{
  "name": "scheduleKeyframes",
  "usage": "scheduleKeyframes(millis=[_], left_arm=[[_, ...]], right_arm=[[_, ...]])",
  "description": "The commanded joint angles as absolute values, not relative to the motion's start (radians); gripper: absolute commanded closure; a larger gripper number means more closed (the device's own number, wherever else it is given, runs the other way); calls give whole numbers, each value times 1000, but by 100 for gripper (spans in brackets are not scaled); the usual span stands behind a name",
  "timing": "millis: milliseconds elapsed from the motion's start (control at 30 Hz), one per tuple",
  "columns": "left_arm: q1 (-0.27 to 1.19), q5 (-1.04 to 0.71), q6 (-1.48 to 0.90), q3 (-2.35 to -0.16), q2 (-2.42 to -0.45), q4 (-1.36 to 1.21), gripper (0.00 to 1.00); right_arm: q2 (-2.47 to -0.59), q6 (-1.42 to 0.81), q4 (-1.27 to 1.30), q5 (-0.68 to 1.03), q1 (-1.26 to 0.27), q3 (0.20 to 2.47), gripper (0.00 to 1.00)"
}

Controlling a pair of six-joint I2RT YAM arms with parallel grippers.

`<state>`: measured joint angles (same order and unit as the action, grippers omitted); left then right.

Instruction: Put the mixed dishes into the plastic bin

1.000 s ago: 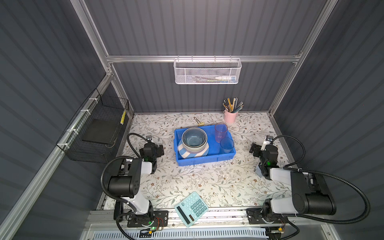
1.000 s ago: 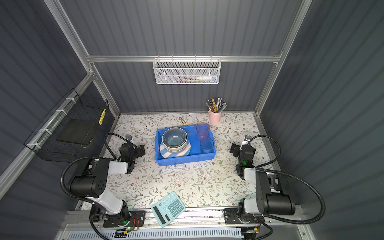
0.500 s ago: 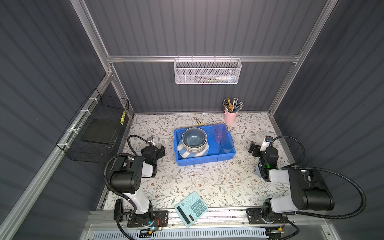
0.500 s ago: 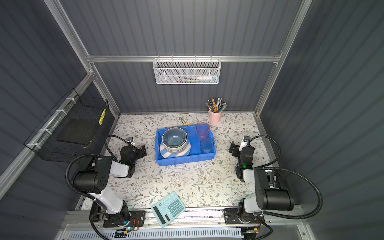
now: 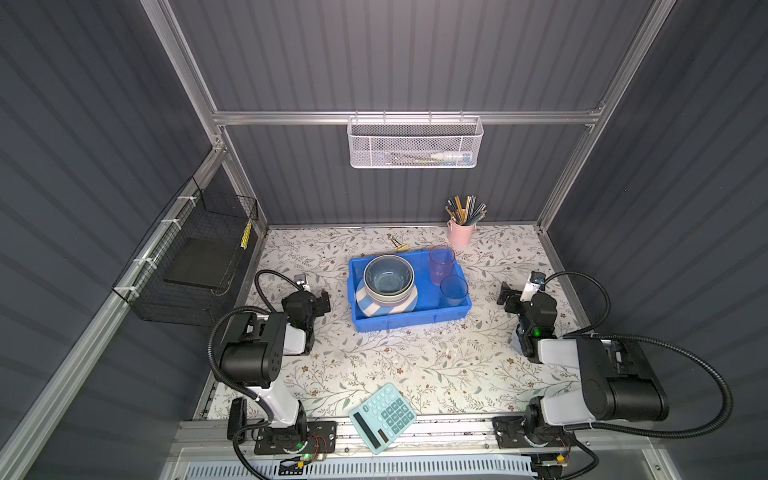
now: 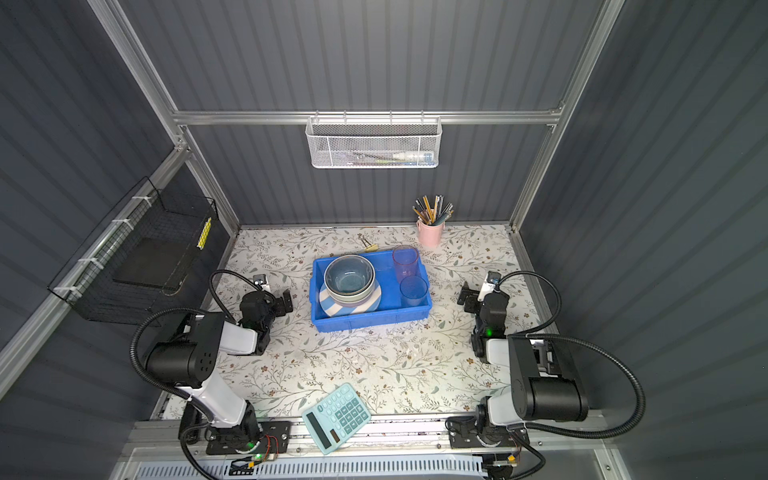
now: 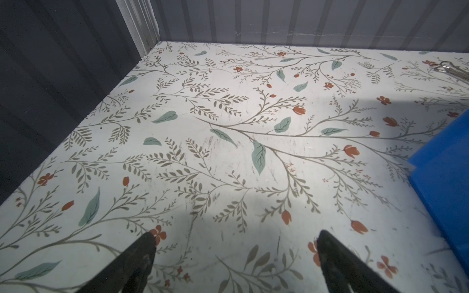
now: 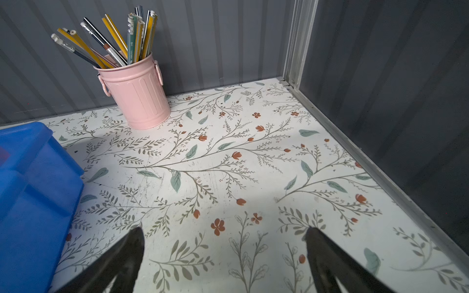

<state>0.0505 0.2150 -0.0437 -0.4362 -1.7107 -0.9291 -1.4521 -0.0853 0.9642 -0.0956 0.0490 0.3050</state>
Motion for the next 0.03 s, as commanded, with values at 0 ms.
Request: scheduleKeyframes(millis=[0], left_arm=[[46, 206, -23, -448, -1715, -960, 0]], right_arm=[[-1454, -75, 987, -94, 51, 313, 1]])
